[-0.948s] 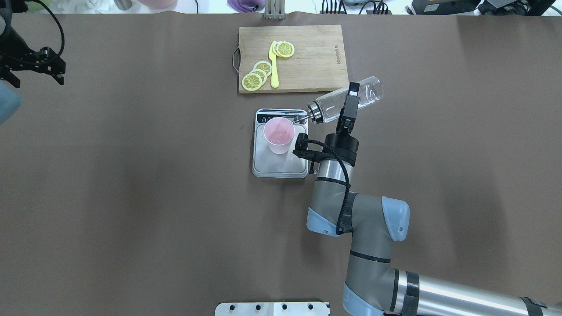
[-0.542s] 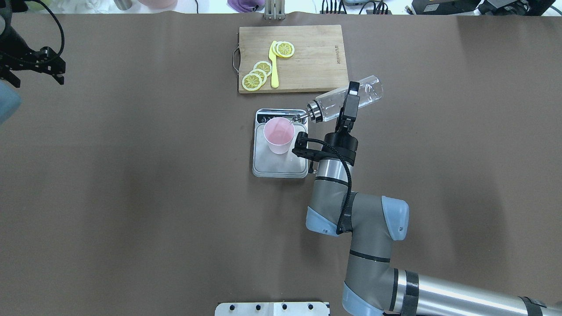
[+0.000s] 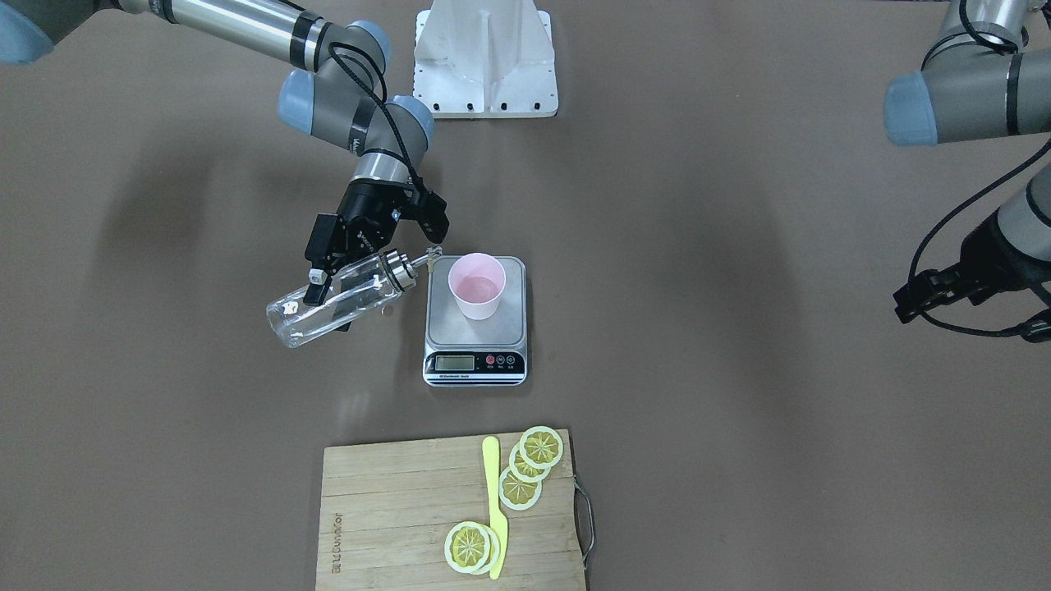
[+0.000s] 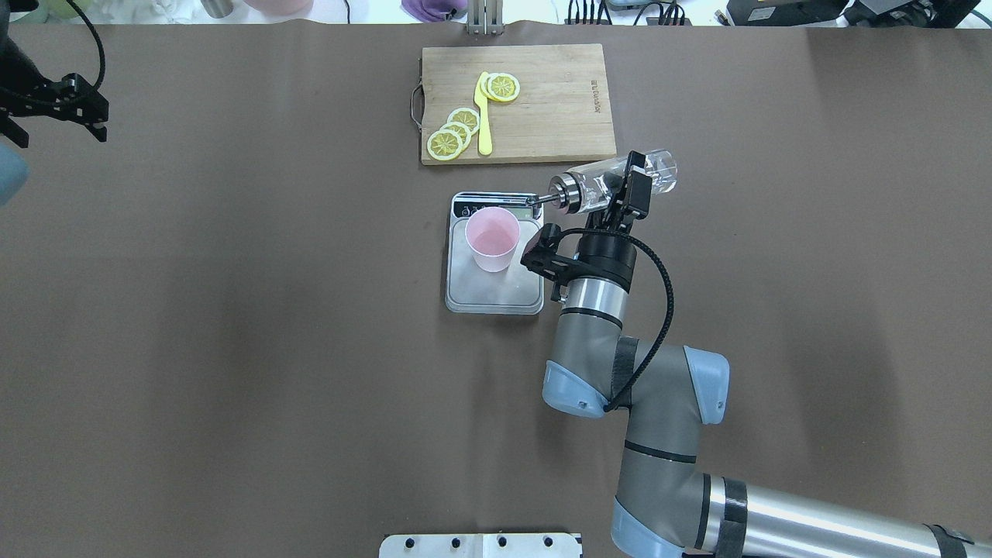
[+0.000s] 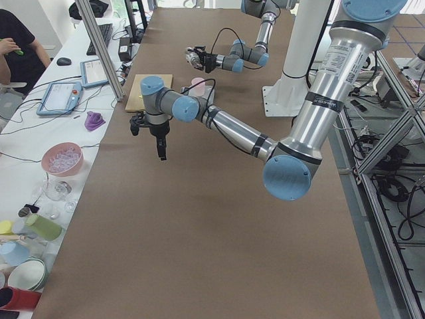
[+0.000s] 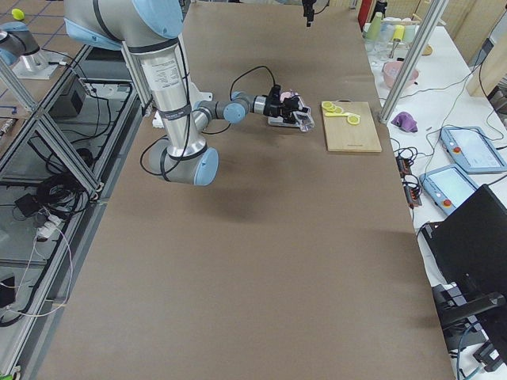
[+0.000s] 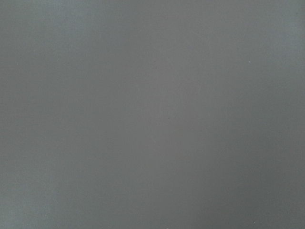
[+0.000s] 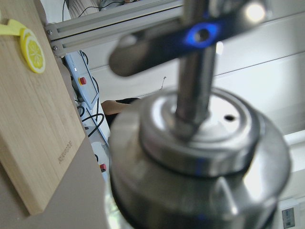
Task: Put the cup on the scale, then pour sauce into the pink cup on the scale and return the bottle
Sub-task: 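Turn the bottle upright and carry it back toward its spot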
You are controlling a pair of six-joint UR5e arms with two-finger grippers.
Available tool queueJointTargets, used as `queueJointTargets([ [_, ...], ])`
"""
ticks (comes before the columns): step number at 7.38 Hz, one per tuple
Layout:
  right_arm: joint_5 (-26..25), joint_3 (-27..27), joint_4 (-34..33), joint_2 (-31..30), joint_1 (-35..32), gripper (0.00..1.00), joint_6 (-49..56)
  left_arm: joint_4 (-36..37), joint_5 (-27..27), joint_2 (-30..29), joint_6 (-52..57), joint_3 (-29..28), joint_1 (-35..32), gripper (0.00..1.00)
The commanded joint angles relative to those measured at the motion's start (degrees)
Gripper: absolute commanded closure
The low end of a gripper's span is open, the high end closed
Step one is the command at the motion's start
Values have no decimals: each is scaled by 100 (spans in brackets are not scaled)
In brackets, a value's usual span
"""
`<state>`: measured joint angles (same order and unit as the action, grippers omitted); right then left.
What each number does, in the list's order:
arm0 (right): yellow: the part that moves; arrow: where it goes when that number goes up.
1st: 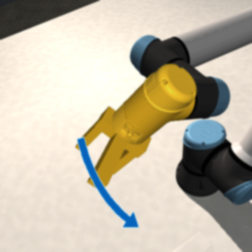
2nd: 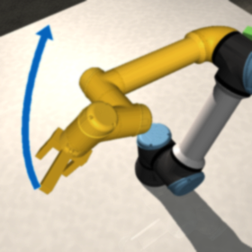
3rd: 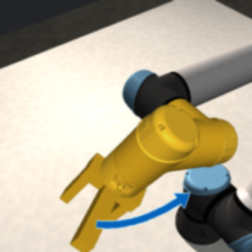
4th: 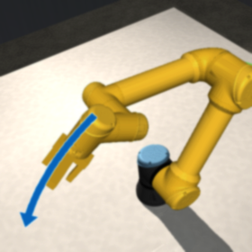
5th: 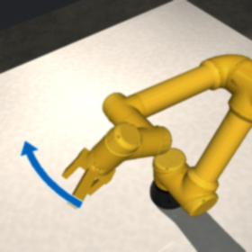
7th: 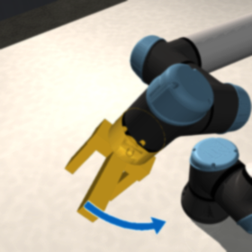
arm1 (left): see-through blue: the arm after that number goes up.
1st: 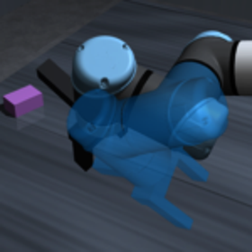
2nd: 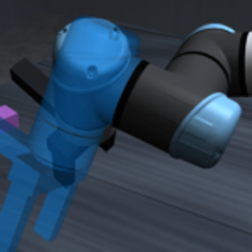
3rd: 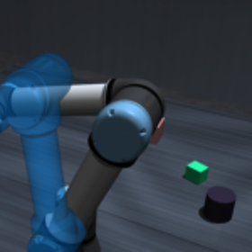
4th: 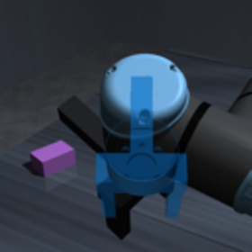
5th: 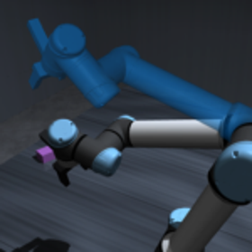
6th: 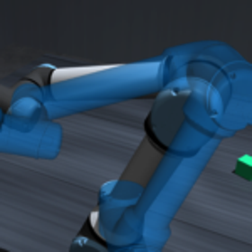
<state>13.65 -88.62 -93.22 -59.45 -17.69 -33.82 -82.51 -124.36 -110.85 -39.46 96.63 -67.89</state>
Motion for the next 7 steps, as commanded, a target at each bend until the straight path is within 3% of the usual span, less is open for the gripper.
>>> queueJointTargets([
  [1,820,-251,58,3,-23,100,-1017,25,8,-7,0,101,-13,2],
  [4,1840,-1138,276,-478,-242,100,-1641,42,8,-15,0,285,-92,2],
  [7,3008,-1307,2108,-1181,-882,100,-1637,60,17,-24,-44,444,-110,2],
])
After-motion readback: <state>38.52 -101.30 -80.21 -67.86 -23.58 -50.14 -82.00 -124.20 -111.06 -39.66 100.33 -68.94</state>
